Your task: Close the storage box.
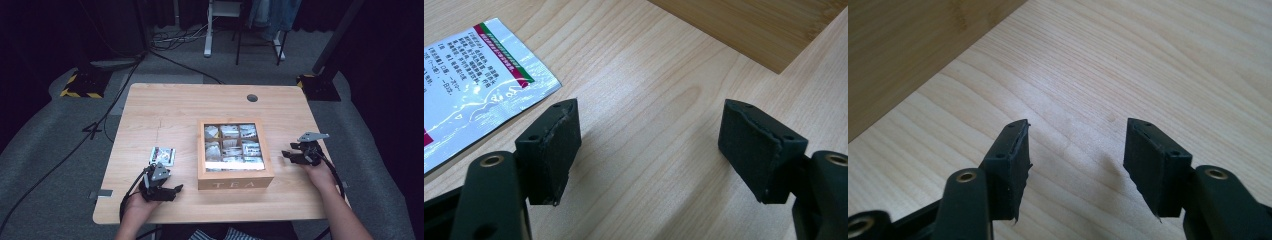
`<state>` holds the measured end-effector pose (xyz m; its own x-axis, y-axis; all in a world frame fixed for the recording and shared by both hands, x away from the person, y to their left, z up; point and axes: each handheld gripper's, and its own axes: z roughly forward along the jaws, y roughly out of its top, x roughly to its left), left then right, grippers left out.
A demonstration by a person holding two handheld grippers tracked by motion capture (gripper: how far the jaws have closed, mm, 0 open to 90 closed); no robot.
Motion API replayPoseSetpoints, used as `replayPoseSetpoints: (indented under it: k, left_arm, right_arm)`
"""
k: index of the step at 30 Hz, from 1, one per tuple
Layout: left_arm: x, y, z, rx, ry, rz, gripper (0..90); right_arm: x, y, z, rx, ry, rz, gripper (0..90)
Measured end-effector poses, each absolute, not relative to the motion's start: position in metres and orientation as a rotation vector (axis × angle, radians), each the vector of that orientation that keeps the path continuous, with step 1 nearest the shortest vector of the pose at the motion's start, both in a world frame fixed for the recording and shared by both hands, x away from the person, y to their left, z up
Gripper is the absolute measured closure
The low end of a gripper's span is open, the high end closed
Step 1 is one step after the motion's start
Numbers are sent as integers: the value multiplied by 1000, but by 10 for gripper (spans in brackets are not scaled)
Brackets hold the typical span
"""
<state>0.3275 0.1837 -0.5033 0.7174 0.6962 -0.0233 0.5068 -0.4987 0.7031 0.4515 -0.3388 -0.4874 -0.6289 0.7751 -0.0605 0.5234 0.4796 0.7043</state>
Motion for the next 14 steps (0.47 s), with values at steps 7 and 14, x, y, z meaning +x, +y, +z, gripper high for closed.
replayPoseSetpoints:
  k: [7, 14]
  left_arm:
    - [328, 184, -503, 2209, 908, 343, 259]
    - [327, 184, -503, 2211, 907, 342, 258]
  right_arm:
    - [455, -339, -497, 1180, 2322, 983, 387]
    - [456, -338, -503, 1195, 2275, 1004, 186]
